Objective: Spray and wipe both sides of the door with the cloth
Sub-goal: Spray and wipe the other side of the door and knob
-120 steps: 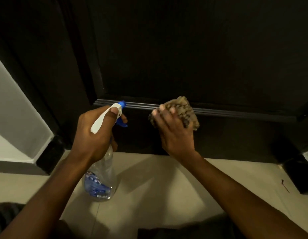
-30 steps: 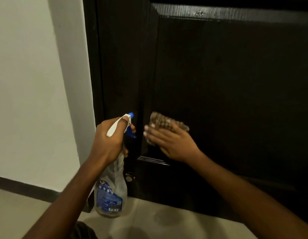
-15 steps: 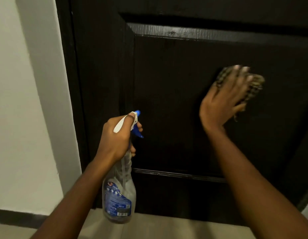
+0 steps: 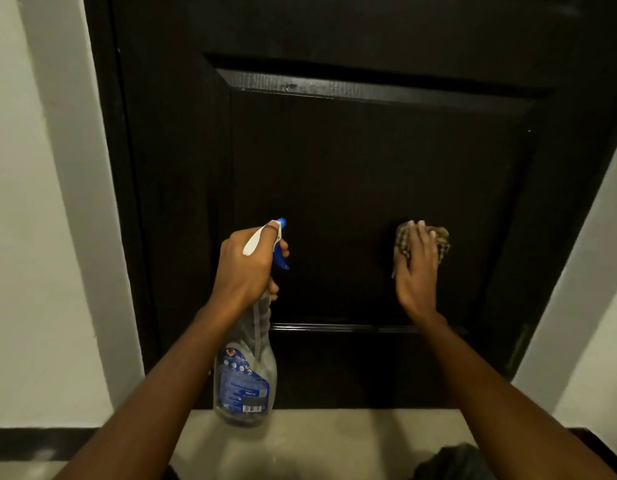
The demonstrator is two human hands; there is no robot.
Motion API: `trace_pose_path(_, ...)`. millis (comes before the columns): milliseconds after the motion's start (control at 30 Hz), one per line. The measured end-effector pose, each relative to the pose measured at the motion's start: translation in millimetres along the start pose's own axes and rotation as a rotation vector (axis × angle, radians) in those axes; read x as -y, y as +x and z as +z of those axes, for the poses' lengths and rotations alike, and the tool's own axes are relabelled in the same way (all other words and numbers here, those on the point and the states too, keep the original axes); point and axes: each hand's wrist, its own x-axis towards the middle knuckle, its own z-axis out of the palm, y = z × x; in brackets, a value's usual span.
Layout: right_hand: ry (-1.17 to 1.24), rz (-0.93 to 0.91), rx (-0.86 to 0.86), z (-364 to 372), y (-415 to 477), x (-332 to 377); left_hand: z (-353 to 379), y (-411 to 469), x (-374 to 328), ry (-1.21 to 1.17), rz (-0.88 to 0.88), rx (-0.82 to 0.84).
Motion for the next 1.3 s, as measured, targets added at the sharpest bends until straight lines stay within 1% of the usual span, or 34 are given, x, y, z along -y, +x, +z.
trace_pose_path(67,0.399,0.413,-0.162,-8,2,10,10,-6,-3,0.006,0.009,0.025)
trace_pose_path(133,0.781,0.749,-0.28,-21,-4,12,22,-11,-7,0.004,0.009,0.044)
trace_pose_path(200,1.041,0.952,-0.35,-25,-19,24,15,-12,-5,-0.01,0.006,0.064)
trace_pose_path(267,1.169,1.043,-0.42,-37,-35,24,25,-13,-4,-0.005,0.012,0.109)
trace_pose_path(367,1.205,1.027,-0.479,-58,-48,13,57,-15,-2,0.008,0.03,0.196)
trace_pose_path(500,1.114,0.926,-0.465,-85,-63,-2,105,-8,10,-0.004,0.038,0.303)
trace_pose_path(567,1.072,0.898,-0.432,-91,-66,-20,129,-1,16,-0.039,0.013,0.36)
trace_pose_path(667,1.043,0.912,-0.366,-96,-62,-51,163,13,24,-0.094,0.005,0.43)
trace_pose_path(767,1.131,0.86,-0.292,-92,-42,-88,196,29,33,-0.134,0.021,0.476)
trace_pose_path(800,1.185,0.83,-0.244,-92,-31,-99,206,35,36,-0.146,0.033,0.491)
trace_pose_path(867,1.233,0.775,-0.042,-105,0,-115,222,46,38,-0.192,0.064,0.513)
trace_pose_path(900,1.169,0.766,0.106,-117,20,-118,228,51,35,-0.228,0.077,0.52)
trace_pose_path(967,0.91,0.812,0.406,-143,64,-118,238,64,24,-0.279,0.078,0.519)
trace_pose_path(1000,0.773,0.865,0.516,-154,84,-118,240,71,16,-0.287,0.065,0.507)
trace_pose_path(1033,0.662,0.926,0.579,-164,101,-115,242,79,8,-0.286,0.056,0.495)
trace_pose_path(1067,0.598,0.97,0.616,-173,115,-110,244,85,0,-0.281,0.047,0.486)
trace_pose_path(1100,0.59,1.002,0.639,-179,126,-99,244,91,-9,-0.274,0.038,0.48)
trace_pose_path(1167,0.64,1.059,0.658,-188,138,-71,239,101,-31,-0.274,0.015,0.462)
trace_pose_path(1300,0.839,1.155,0.512,-205,166,-11,215,121,-96,-0.276,-0.043,0.448)
